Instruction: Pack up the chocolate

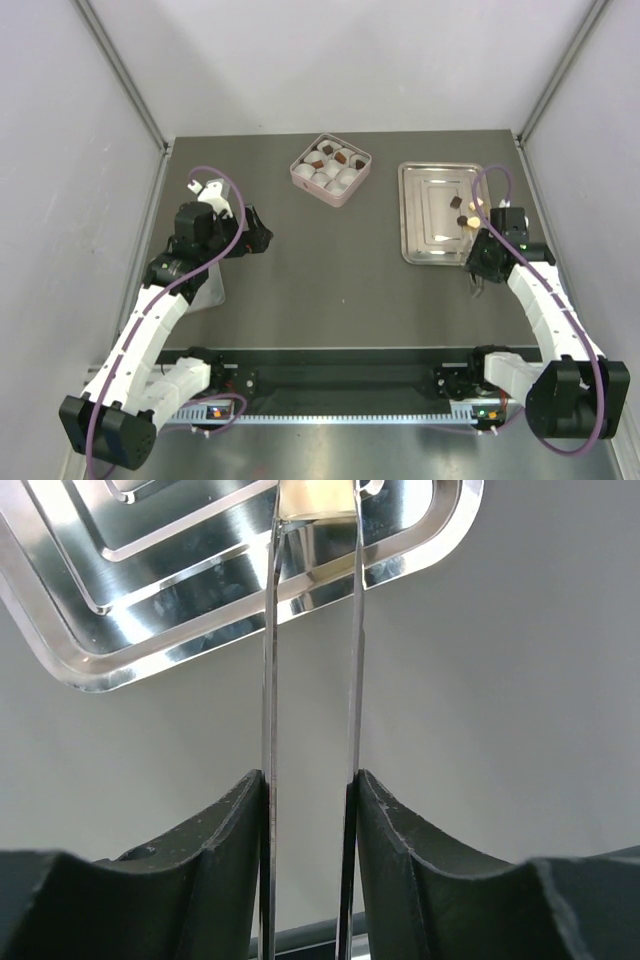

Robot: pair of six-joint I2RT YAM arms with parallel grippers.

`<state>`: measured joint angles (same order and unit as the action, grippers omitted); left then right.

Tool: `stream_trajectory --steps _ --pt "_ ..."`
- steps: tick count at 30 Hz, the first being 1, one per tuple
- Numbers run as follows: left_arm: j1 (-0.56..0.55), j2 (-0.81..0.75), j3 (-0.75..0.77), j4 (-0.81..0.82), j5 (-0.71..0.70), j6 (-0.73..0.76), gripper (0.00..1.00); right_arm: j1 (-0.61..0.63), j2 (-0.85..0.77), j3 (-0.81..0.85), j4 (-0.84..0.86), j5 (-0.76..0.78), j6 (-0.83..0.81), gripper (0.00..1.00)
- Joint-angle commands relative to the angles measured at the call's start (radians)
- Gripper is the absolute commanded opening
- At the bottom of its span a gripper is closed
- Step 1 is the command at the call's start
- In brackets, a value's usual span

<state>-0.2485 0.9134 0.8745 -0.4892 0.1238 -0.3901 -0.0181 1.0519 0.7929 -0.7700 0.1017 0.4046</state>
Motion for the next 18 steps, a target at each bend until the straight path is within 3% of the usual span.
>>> stream_trajectory --steps 1,4,12,18 --pt "-0.002 -0.015 -0.002 0.052 0.010 0.007 0.99 -0.011 -0.006 0.066 0.051 -0.020 -0.015 0.36" --pt "-0.002 -0.013 0.000 0.054 0.010 0.007 0.99 0.010 -0.001 0.114 0.049 -0.017 -0.016 0.35" --pt "-0.003 -0.015 0.001 0.051 0.007 0.008 0.99 0.239 0.117 0.339 0.058 0.058 0.019 0.35" --pt "-0.002 -0.015 0.001 0.049 0.002 0.008 0.99 0.427 0.342 0.552 0.156 0.096 -0.019 0.36"
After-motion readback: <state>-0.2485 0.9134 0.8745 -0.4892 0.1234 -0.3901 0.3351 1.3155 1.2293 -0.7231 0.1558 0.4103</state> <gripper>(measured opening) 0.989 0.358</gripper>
